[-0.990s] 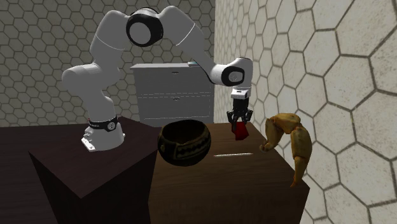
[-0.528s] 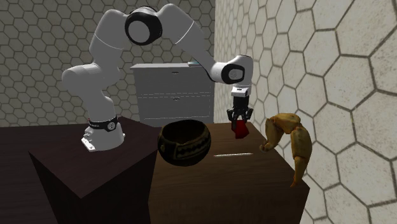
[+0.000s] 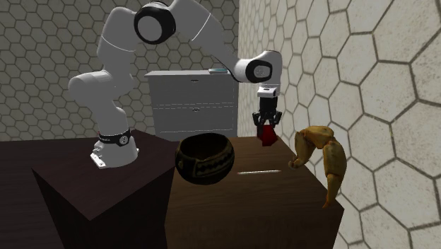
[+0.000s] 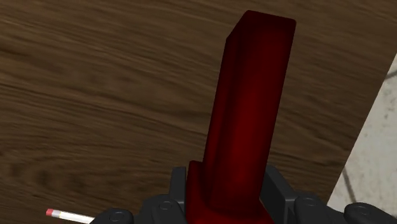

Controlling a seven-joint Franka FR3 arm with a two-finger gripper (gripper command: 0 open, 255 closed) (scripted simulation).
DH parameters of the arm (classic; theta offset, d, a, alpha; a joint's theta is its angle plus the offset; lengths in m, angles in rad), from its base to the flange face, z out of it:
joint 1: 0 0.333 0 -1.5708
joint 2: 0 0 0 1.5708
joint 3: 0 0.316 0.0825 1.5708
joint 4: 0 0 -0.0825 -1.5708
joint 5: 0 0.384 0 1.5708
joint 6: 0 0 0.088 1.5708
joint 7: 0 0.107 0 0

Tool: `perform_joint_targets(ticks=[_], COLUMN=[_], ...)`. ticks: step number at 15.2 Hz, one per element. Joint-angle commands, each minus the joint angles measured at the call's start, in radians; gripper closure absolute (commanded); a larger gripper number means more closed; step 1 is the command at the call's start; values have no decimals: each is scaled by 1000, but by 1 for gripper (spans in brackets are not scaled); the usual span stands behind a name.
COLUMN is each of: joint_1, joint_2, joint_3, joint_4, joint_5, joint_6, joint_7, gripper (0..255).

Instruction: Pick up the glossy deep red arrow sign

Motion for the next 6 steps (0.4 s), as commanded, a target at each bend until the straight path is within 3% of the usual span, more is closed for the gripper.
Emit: perform_joint_targets(ticks=[1, 6], joint_1=[-5, -10], joint_2=[-17, -40], joint_3=[7, 17], joint_4=[4, 12], joint_5=[11, 25], joint_6=[-19, -48], joint_7=[-7, -18], gripper=[255, 255])
